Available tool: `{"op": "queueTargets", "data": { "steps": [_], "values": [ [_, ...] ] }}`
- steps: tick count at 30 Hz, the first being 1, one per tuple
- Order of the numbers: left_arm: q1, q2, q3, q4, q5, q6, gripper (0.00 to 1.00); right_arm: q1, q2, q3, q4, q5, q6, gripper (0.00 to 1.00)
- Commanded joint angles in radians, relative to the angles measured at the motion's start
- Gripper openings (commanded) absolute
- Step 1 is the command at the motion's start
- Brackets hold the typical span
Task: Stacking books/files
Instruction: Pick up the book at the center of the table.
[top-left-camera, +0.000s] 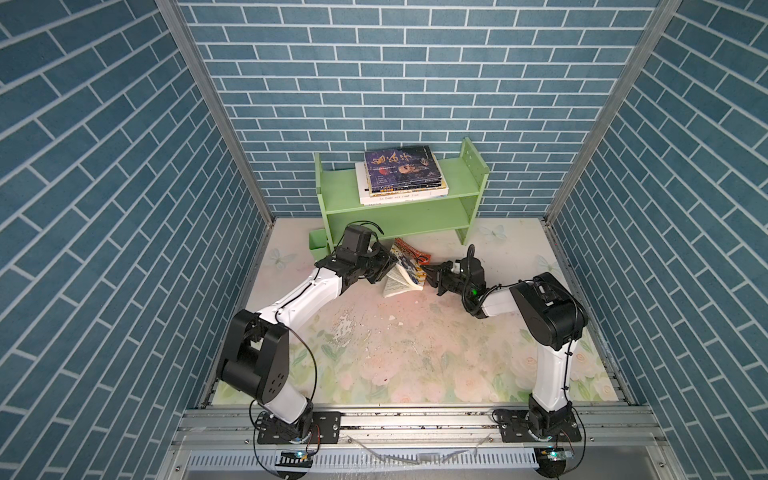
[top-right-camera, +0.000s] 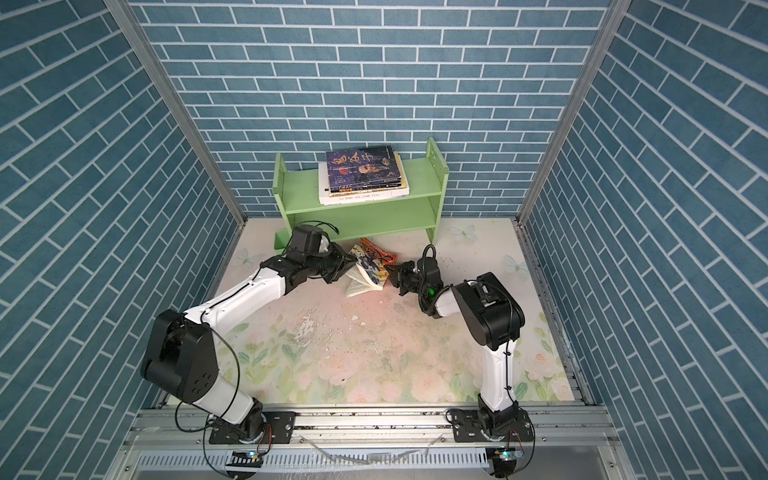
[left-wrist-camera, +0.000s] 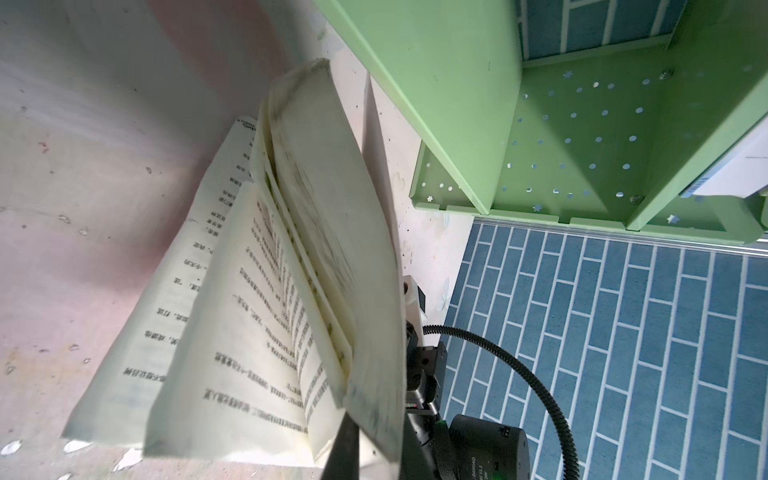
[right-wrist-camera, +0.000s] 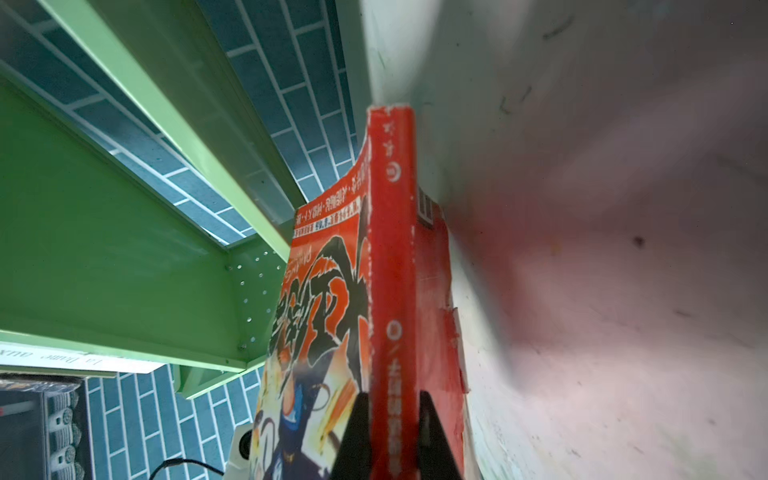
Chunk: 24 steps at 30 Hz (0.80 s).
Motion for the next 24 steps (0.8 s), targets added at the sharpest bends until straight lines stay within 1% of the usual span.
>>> {"op": "queueTargets", "data": {
  "steps": [1, 2, 3, 4, 6, 7, 8, 11, 13, 16, 18, 21, 22, 24],
  "values": [
    [-0.012, -0.072, 0.002, -0.09, -0.012, 0.073, 0.11, -0.011, -0.046, -0.003, 0.077, 0.036, 0.035, 0.0],
    [-0.012, -0.081, 0.003, -0.124, -0.031, 0.09, 0.26, -0.015, -0.058, -0.008, 0.076, 0.04, 0.035, 0.0],
    [-0.011, -0.095, 0.006, -0.168, -0.055, 0.111, 0.49, -0.021, -0.076, -0.013, 0.076, 0.045, 0.033, 0.0],
    [-0.012, -0.109, 0.013, -0.216, -0.09, 0.141, 0.67, -0.027, -0.1, -0.018, 0.067, 0.052, 0.026, 0.0],
    [-0.01, -0.138, 0.024, -0.316, -0.162, 0.188, 0.93, -0.039, -0.163, -0.021, 0.006, 0.063, -0.014, 0.0],
    [-0.009, -0.158, 0.025, -0.346, -0.188, 0.205, 0.99, -0.045, -0.214, -0.016, -0.072, 0.068, -0.056, 0.0],
    [-0.009, -0.176, 0.021, -0.357, -0.201, 0.217, 1.0, -0.049, -0.262, -0.003, -0.164, 0.072, -0.108, 0.0],
    [-0.001, -0.218, 0.003, -0.35, -0.197, 0.231, 1.0, -0.056, -0.436, 0.11, -0.565, 0.105, -0.335, 0.0],
    [0.014, -0.231, -0.005, -0.318, -0.148, 0.225, 1.0, -0.055, -0.521, 0.229, -0.789, 0.137, -0.469, 0.0],
    [0.025, -0.244, 0.012, -0.241, -0.068, 0.213, 1.0, -0.055, -0.592, 0.381, -0.992, 0.184, -0.573, 0.0],
    [0.027, -0.244, 0.042, -0.173, -0.008, 0.208, 1.0, -0.054, -0.617, 0.471, -1.054, 0.203, -0.624, 0.0],
    [0.027, -0.239, 0.074, 0.007, 0.108, 0.16, 1.0, -0.054, -0.64, 0.575, -1.086, 0.243, -0.692, 0.0],
    [0.028, -0.232, 0.071, 0.096, 0.144, 0.131, 1.0, -0.054, -0.639, 0.618, -1.086, 0.257, -0.719, 0.0],
    [0.028, -0.205, 0.069, 0.27, 0.207, 0.016, 1.0, -0.053, -0.615, 0.704, -1.076, 0.285, -0.769, 0.0]
  ]
}}
